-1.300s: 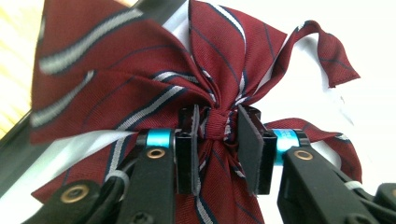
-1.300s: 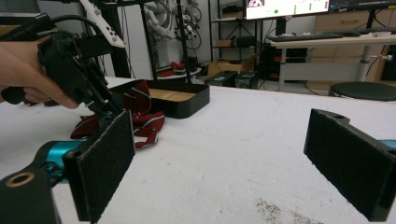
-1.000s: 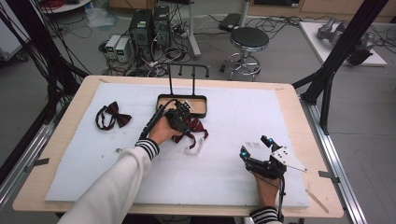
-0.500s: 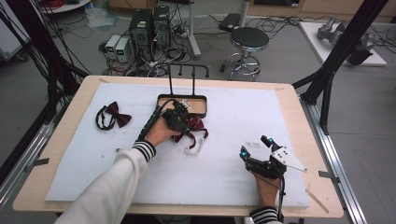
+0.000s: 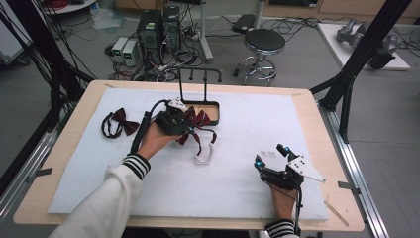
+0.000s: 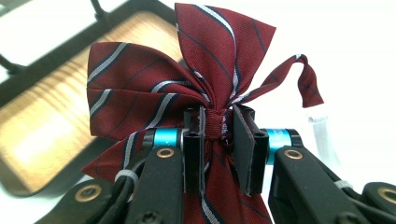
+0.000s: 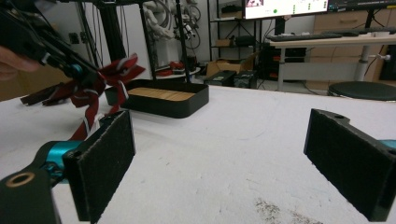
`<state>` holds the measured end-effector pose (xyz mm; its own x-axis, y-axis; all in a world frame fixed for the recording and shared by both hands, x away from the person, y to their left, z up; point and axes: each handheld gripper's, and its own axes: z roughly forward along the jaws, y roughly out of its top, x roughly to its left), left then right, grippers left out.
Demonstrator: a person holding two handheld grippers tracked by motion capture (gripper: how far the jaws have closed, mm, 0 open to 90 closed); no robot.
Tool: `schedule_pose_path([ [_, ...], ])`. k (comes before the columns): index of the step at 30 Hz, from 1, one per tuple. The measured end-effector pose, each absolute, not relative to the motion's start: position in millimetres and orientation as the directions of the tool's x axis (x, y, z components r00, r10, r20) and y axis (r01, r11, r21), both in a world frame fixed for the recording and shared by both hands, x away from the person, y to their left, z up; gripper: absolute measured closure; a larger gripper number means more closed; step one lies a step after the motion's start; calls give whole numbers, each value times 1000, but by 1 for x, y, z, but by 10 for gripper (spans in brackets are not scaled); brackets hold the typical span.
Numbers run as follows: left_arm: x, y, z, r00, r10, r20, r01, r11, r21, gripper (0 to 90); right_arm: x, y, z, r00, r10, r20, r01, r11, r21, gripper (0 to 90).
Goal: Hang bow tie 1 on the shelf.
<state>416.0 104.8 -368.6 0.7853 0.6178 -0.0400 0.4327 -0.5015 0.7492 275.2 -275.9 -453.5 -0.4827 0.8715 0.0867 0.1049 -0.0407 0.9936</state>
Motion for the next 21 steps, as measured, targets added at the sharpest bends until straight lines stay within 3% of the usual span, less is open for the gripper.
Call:
schedule_pose_path([
  [9,403,142,-344,759,650,-45,382,-388,838,748,276,-276,-453,-481,873,82,104,-36,994,80],
  [21,402,170,-327,727,686,-31,342,-322,883,748,276,-276,-453,-477,875,82,106,-36,994,80],
])
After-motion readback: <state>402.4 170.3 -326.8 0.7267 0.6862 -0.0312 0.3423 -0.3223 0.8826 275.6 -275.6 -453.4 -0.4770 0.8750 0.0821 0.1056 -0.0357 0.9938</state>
